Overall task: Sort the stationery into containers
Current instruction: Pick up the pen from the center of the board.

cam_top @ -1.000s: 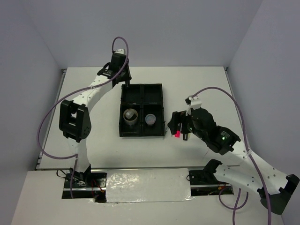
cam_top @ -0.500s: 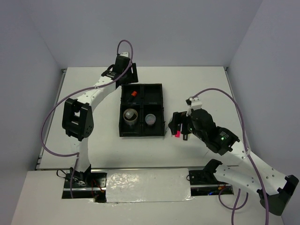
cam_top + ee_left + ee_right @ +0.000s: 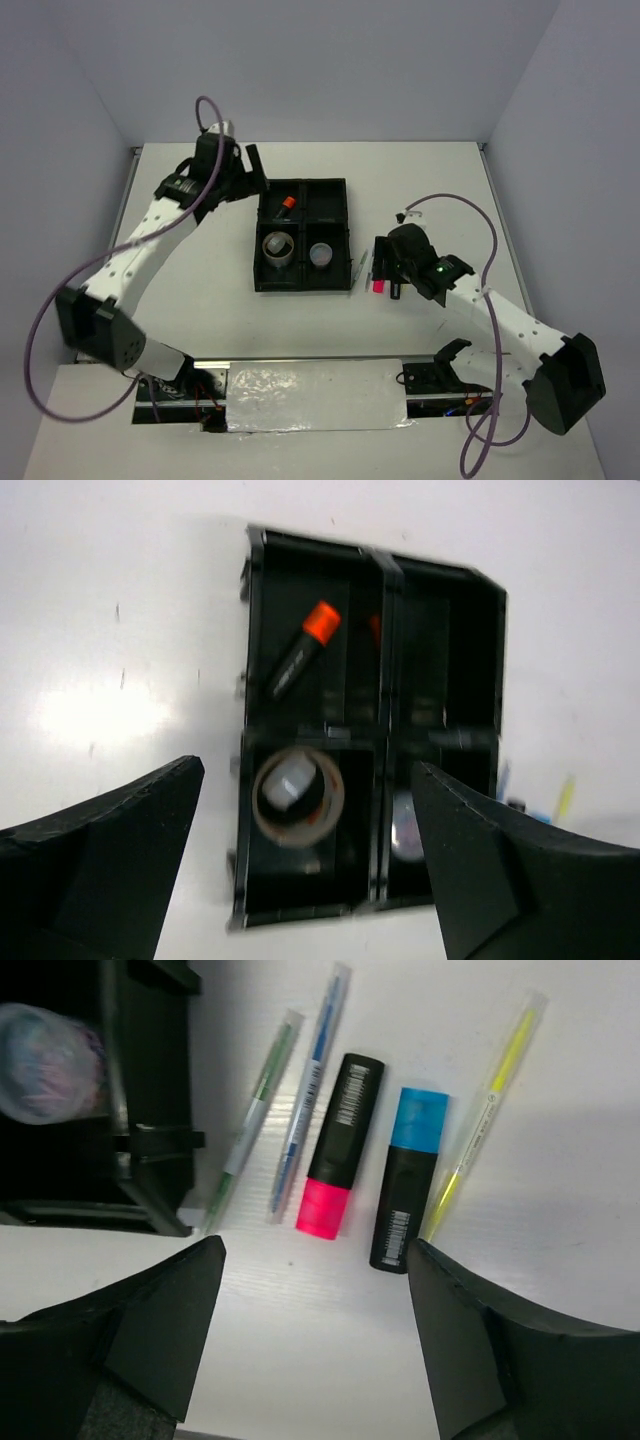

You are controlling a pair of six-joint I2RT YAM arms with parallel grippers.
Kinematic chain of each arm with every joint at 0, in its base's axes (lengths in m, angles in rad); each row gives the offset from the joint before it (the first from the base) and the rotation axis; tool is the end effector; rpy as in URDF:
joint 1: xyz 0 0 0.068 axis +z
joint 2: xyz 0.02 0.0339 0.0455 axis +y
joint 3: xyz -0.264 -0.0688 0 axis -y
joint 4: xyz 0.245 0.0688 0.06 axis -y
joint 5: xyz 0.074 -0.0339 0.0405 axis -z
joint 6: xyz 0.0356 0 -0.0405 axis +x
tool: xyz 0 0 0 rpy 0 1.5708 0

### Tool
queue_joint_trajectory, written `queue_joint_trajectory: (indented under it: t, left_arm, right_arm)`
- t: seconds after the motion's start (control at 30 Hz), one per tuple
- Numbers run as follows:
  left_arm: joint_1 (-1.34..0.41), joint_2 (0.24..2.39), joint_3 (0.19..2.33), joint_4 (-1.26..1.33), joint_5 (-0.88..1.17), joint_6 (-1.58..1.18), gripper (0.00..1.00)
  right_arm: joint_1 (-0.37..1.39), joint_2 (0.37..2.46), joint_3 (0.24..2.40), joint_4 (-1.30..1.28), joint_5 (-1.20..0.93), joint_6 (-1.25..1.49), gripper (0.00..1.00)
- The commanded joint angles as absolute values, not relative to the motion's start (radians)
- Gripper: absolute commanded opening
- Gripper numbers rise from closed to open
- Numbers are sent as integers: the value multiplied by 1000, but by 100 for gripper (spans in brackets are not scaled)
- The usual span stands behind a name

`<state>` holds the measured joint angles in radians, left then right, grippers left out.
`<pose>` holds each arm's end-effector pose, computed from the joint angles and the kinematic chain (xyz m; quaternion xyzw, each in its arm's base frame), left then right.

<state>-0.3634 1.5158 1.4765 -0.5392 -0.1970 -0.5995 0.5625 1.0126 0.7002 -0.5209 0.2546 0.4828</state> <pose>0.3239 -0.1157 0.3679 -0.1496 0.8636 -0.1427 0.4599 0.1779 0.1016 0.2390 0.0089 0.9263 0.0759 0.3689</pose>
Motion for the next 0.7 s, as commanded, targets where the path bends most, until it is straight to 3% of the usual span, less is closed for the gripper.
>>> queue_joint_trajectory:
  t: [0.0, 0.1, 0.47, 0.67]
  left_arm:
    - [-367, 1329, 1346, -590, -115, -611, 99]
    - [-370, 1223, 1237, -612, -95, -578, 99]
    - [-370, 915, 1000, -592, -78, -417, 99]
    - [-370, 900, 966, -577, -44, -416, 99]
  right_arm:
    - [531, 1066, 683, -427, 276, 496, 77]
    - [457, 1124, 664, -379, 217, 473, 63]
    - [376, 1295, 690, -319, 170, 419, 62]
    - [364, 1344, 696, -305, 152, 413, 60]
